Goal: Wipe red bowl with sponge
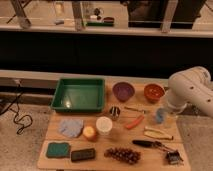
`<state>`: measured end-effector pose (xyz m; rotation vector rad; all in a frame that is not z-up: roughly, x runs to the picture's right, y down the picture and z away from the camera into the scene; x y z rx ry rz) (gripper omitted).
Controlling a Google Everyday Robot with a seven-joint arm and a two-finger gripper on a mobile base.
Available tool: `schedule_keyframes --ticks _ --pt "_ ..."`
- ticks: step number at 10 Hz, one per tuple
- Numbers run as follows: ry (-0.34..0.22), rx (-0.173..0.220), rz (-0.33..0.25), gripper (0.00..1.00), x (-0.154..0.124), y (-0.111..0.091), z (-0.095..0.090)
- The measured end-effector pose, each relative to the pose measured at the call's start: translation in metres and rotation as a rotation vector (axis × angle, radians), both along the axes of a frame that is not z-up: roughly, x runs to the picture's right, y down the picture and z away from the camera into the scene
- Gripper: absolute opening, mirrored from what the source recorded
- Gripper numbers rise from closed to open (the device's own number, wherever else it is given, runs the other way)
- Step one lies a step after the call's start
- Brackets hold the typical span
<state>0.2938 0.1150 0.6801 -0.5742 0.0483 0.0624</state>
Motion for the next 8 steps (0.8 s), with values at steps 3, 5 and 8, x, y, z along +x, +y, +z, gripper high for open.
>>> schedule_keyframes --ticks 3,5,8 --pt "0.006 0.003 0.025 0.80 0.001 0.000 -0.002" --pt "-0.017 -0.001 0.009 0.80 -0.009 0.000 -0.004" --pt "-0.063 -0.003 -0.054 0.80 -0.039 0.005 -0.011"
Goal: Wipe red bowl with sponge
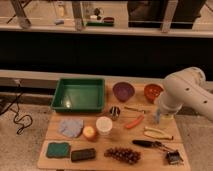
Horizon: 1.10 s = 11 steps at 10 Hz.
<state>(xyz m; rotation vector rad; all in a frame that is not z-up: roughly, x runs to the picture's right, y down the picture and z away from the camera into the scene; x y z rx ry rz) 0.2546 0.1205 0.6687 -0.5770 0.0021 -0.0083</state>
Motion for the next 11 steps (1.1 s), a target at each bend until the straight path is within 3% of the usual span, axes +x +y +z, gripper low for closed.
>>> schedule_keyframes --ticks 8,11 --pt "-0.200 -0.026 -0.118 0.80 -0.109 0.035 -0.026" --pt "-0.232 -0.033 -0.141 0.80 -0.133 0.045 -0.030"
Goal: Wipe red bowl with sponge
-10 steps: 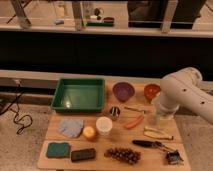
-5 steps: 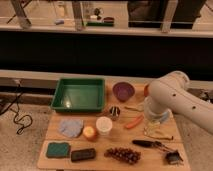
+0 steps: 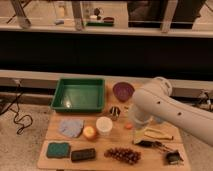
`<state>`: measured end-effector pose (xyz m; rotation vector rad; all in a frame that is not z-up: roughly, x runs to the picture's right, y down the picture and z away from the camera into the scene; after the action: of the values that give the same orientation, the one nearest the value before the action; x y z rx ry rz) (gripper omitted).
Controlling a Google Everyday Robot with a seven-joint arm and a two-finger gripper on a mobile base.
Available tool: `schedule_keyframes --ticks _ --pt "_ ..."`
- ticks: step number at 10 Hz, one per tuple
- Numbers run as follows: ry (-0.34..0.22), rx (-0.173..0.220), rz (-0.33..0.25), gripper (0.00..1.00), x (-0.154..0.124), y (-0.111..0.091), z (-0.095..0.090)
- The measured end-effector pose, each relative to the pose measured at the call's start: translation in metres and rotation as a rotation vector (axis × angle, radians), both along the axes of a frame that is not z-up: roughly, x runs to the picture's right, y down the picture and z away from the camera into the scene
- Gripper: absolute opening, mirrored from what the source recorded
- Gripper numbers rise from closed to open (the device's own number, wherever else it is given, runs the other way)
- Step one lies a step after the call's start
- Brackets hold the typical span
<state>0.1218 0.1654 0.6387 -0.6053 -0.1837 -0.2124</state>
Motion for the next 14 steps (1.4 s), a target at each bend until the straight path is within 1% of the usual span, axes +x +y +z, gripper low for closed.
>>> schedule_keyframes --ticks 7,9,11,12,13,14 --pt "-0.009 -0.006 -0.002 0.80 -0.003 0.001 0.002" --pt "-0.028 -0.013 -0.022 0.80 -0.024 0.003 0.003" --pt "-0.056 -0.027 -0.031 0.80 -0.056 0.006 0.006" --pt "-0.079 -0.037 -0.030 0.80 -0.075 0.007 0.009" --pt "-0.099 -0.046 -0.024 0.80 -0.087 0.008 0.012" --pt "-0.126 -0.060 -0.009 0.80 -0.101 0.009 0.017"
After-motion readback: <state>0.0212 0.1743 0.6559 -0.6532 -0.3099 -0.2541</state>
